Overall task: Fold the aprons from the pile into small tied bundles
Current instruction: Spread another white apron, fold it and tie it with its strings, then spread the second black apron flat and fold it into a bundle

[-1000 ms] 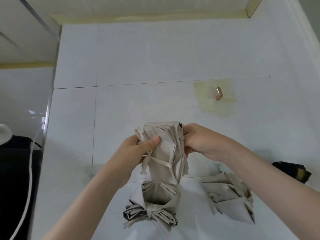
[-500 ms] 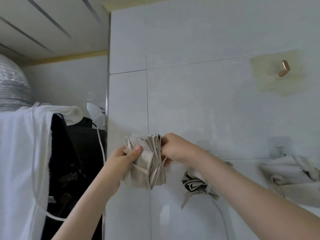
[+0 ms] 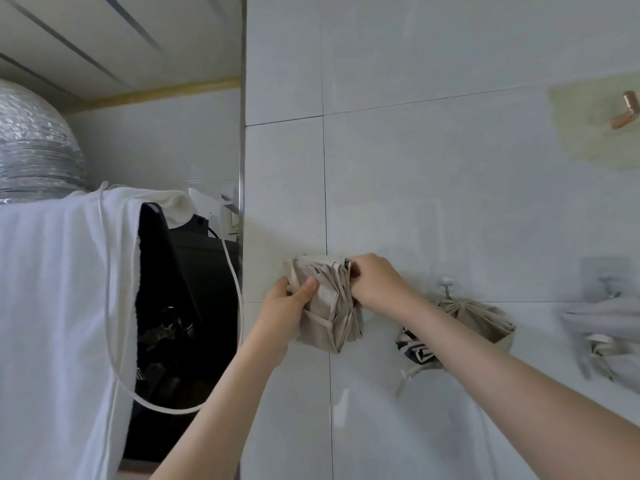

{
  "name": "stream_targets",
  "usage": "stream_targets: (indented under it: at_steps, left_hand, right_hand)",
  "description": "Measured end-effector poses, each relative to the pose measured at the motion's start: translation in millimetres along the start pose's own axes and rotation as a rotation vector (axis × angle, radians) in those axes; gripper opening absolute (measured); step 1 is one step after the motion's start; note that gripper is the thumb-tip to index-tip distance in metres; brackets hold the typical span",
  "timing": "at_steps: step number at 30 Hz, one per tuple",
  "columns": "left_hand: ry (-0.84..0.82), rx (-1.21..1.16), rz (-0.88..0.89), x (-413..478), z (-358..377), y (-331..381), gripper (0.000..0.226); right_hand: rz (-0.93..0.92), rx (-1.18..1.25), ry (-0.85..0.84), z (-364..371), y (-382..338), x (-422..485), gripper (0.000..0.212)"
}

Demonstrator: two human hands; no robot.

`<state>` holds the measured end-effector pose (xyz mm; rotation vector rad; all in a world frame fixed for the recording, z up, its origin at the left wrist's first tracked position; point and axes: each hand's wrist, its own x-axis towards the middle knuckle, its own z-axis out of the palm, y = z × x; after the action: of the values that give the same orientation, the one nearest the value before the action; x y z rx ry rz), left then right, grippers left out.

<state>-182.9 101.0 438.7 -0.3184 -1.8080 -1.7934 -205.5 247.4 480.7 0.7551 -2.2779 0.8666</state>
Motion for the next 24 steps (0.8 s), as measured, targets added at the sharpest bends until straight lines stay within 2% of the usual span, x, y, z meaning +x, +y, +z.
stream_targets:
  at_steps: [3,6,8,12,16,19,22,24]
  left_hand:
    - [0.037,0.092,0.031,5,7,-2,0.001]
    - [0.082,0.176,0.043,5,7,-13,0.003]
    - [0.109,0.195,0.037,2,7,-18,0.004]
    - [0.165,0.227,-0.011,-13,9,-26,0.022]
    - [0.149,0.234,-0.086,-29,7,-37,0.064]
    - [0.186,0.244,-0.107,-45,10,-29,0.041]
    - [0.263,0.312,-0.083,-63,12,-27,0.049]
    - [0.301,0.402,-0.063,-87,12,-25,0.045]
  right_hand:
    - [0.058,0.023,-0.017,1,9,2,0.02]
    - [0.108,0.042,-0.093,9,15,0,0.024]
    - [0.11,0.042,-0.081,13,16,-2,0.022]
    - [0.054,-0.028,0.018,13,16,-12,0.029]
    - [0.071,-0.001,0.124,16,21,-38,0.029]
    - [-0.064,-0.094,0.322,21,15,-62,0.019]
    - [-0.33,-0.229,0.498,34,6,-91,0.018]
    - [-0.417,-0.217,0.488,49,1,-116,0.019]
